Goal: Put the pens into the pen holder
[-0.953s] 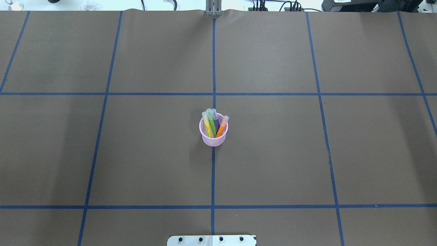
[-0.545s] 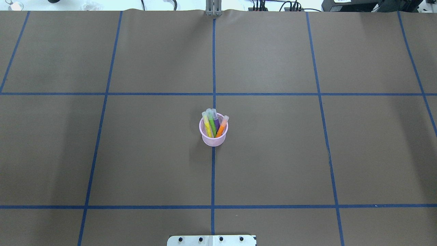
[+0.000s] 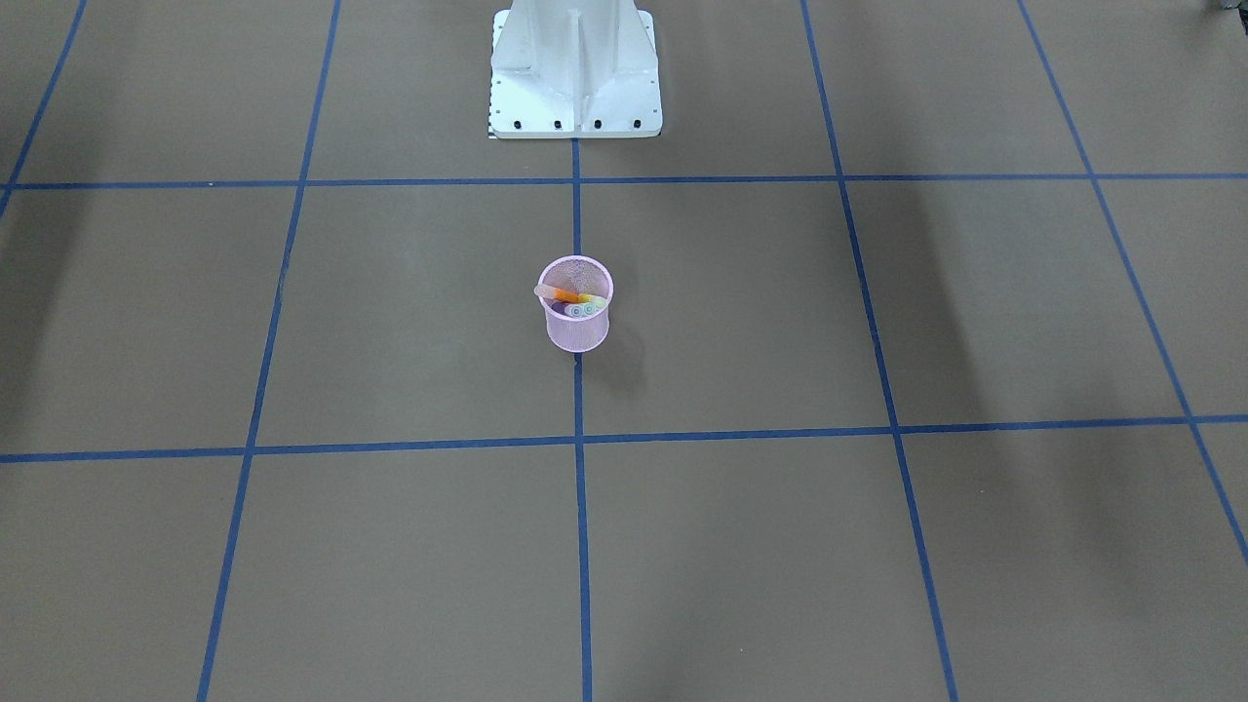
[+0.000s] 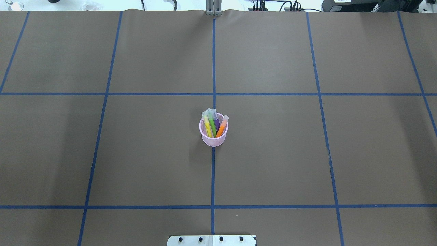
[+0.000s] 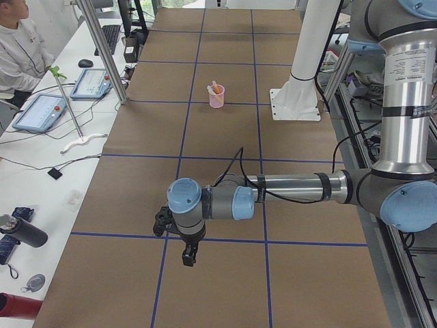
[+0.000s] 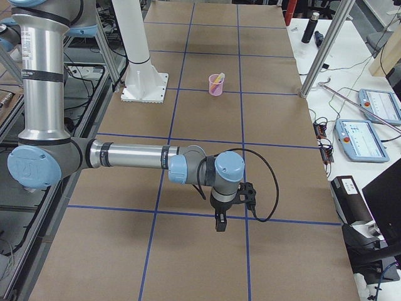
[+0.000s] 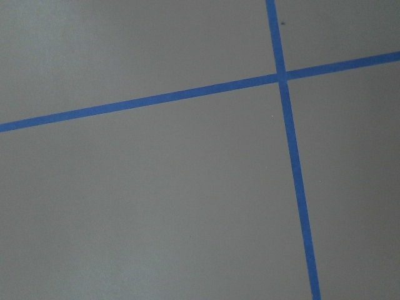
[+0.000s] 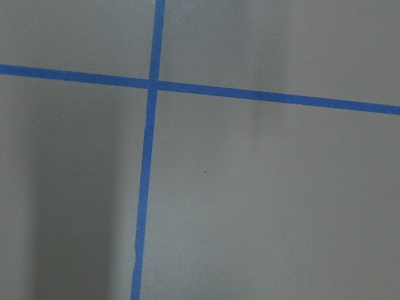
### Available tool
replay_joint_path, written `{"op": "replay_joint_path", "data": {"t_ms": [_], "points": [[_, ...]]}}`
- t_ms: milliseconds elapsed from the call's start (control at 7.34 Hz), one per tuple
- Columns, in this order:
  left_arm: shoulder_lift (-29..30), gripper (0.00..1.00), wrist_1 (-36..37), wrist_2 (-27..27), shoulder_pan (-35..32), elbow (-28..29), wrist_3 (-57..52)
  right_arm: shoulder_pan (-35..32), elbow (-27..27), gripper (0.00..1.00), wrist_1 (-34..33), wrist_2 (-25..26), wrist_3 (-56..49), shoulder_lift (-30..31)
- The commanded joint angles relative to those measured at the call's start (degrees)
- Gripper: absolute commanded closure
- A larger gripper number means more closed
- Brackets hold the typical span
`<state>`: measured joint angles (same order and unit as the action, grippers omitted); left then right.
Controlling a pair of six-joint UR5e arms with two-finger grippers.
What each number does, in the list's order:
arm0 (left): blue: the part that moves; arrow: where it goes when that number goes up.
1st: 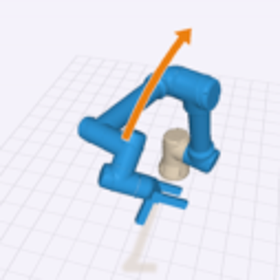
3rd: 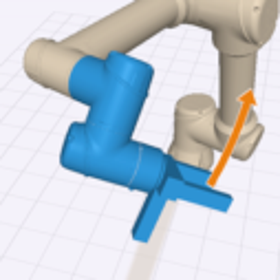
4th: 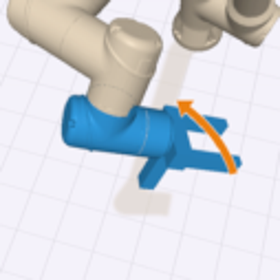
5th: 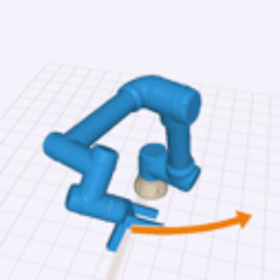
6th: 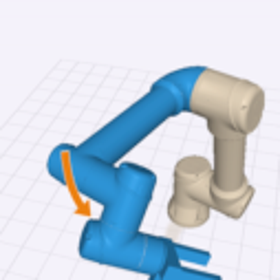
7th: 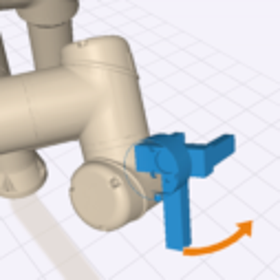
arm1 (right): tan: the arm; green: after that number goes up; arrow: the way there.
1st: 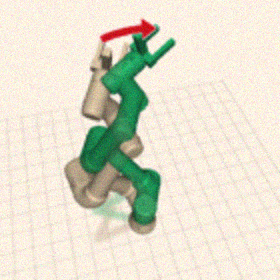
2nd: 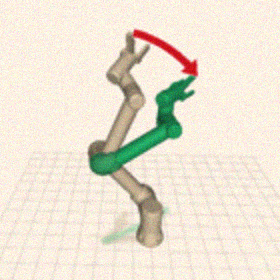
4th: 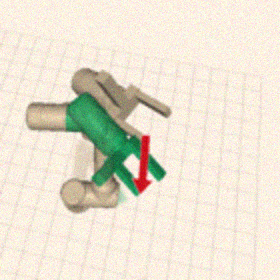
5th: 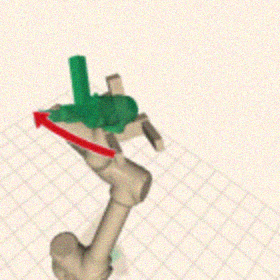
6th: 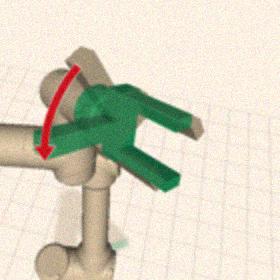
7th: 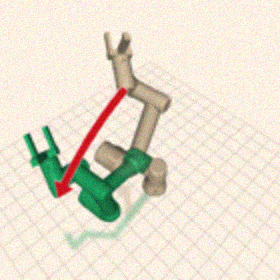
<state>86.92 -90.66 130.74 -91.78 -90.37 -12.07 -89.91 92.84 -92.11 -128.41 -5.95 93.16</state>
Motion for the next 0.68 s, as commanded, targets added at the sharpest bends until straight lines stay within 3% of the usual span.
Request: {"op": "replay_joint_path", "data": {"t_ms": [0,545], "points": [[0.0,0.0,0.04,-0.05,0.02,0.37,0.03,0.0,-0.02,0.0,0.0,0.0,-0.03,0.01],[0.0,0.0,-0.13,0.04,0.02,0.55,0.12,0.09,-0.11,0.0,0.0,-0.09,-0.03,0.18]]}}
